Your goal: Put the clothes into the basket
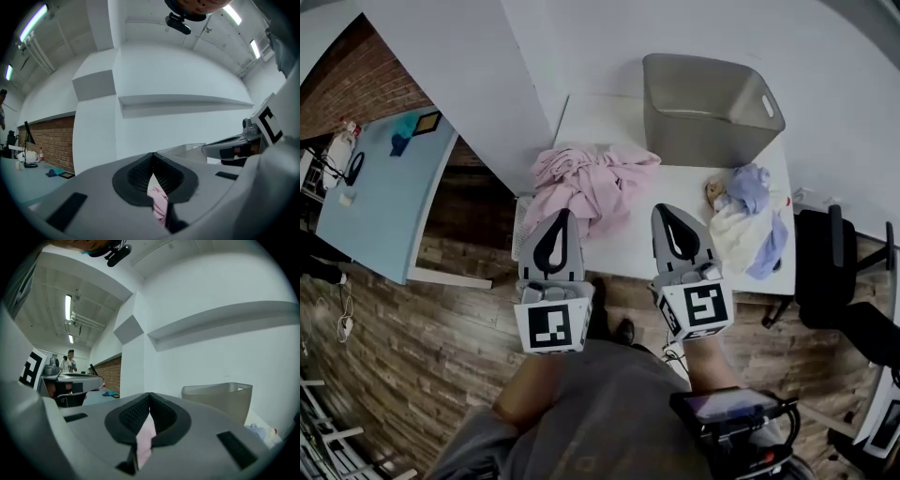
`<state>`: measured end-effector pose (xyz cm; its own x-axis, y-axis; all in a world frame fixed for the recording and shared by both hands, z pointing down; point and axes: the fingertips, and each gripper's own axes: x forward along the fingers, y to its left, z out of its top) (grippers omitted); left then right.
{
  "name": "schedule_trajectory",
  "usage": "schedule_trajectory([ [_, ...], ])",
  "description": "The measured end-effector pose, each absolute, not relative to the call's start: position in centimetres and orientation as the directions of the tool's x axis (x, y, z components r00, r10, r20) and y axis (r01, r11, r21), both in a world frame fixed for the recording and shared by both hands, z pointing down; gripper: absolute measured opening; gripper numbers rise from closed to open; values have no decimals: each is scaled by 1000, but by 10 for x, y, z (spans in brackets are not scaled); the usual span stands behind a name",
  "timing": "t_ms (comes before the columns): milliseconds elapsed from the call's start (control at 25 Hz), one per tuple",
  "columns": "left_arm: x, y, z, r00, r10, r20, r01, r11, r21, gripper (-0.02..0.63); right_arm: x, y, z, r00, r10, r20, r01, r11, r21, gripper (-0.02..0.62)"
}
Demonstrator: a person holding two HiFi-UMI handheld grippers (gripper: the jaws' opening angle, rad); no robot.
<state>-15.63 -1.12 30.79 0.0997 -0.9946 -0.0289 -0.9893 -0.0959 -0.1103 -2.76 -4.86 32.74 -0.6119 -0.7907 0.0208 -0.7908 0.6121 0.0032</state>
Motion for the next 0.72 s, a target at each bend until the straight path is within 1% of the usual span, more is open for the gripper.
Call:
schedule_trajectory([
  [200, -169, -17, 335, 53, -999, 10, -995, -53, -86, 8, -37, -61, 356, -646, -758, 88, -762, 647, -16, 6],
  [720, -198, -37, 427, 12, -992, 122, -1000, -15, -17, 9, -73, -73, 434, -689, -685, 236, -709, 704, -27, 6],
])
